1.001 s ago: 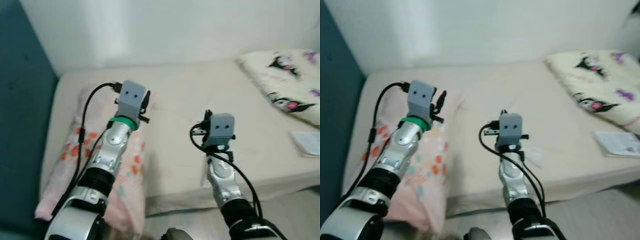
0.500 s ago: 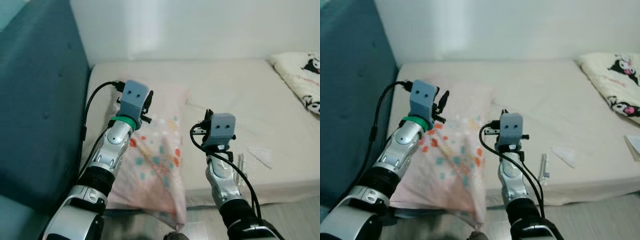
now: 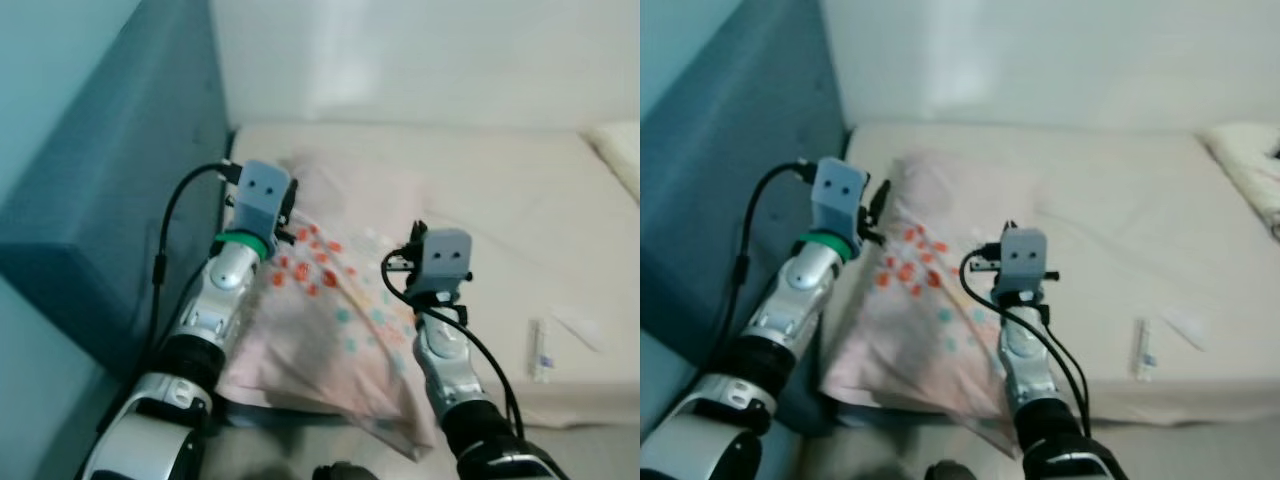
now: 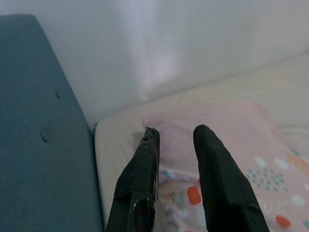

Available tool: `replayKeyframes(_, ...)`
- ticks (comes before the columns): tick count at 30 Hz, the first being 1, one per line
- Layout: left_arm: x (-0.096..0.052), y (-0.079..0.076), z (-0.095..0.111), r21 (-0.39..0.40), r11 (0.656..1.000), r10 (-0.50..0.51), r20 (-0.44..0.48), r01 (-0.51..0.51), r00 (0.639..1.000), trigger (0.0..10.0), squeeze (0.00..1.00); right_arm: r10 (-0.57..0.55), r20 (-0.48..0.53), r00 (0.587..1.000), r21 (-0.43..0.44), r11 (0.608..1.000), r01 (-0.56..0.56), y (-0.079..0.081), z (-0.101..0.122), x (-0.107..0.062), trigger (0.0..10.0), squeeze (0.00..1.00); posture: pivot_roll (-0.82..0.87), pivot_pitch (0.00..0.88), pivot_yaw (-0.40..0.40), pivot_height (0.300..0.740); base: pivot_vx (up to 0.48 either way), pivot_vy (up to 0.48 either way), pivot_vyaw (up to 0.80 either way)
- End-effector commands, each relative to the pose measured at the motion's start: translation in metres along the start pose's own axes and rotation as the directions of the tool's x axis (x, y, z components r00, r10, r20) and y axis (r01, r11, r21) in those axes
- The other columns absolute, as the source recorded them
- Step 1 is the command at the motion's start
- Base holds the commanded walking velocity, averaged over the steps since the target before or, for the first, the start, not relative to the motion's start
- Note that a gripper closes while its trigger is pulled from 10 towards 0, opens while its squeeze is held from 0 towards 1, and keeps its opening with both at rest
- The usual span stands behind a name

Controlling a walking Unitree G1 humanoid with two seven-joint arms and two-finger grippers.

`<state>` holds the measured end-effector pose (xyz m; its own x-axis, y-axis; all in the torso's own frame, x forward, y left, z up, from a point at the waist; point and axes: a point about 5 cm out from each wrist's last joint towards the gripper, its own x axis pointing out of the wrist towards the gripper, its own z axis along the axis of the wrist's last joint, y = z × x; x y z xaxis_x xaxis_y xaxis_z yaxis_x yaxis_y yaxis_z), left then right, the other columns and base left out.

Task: Clean up the room

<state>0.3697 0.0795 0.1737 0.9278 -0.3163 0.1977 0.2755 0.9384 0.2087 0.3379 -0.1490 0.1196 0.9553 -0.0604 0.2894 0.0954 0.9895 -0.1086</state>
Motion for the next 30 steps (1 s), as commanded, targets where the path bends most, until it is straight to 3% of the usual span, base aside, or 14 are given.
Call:
replayKeyframes(1, -0.0014, -0.0032, -0.0015, 0.014, 1.000, -0.013, 0.001, 0.013, 1.000, 10.0, 0.00, -0.005, -0.021, 1.000, -0.002, 1.000, 0.005, -0.0013, -0.0045, -0.0034, 10.0, 0.00, -0.14, 0.029, 0.045, 0.736, 0.000, -0.322, 0.00)
replayKeyframes(9, -0.0018, -0.0057, -0.0013, 0.017, 1.000, -0.021, 0.004, 0.021, 1.000, 10.0, 0.00, -0.006, -0.021, 1.000, -0.004, 1.000, 0.005, -0.0015, -0.0051, -0.0044, 10.0, 0.00, -0.14, 0.031, 0.045, 0.736, 0.000, -0.338, 0.00)
replayKeyframes(22, -0.0022, -0.0073, -0.0010, -0.004, 0.999, -0.032, 0.009, 0.032, 0.999, 10.0, 0.00, -0.006, -0.024, 1.000, -0.004, 1.000, 0.006, -0.0014, -0.0056, -0.0049, 10.0, 0.00, -0.15, 0.034, 0.048, 0.736, 0.000, 0.000, 0.00)
replayKeyframes(30, -0.0057, -0.0124, -0.0071, 0.044, 0.997, -0.067, 0.000, 0.067, 0.998, 10.0, 0.00, -0.003, -0.022, 1.000, -0.003, 1.000, 0.003, -0.0008, -0.0054, -0.0050, 10.0, 0.00, -0.15, 0.030, 0.049, 0.736, 0.000, 0.000, 0.00)
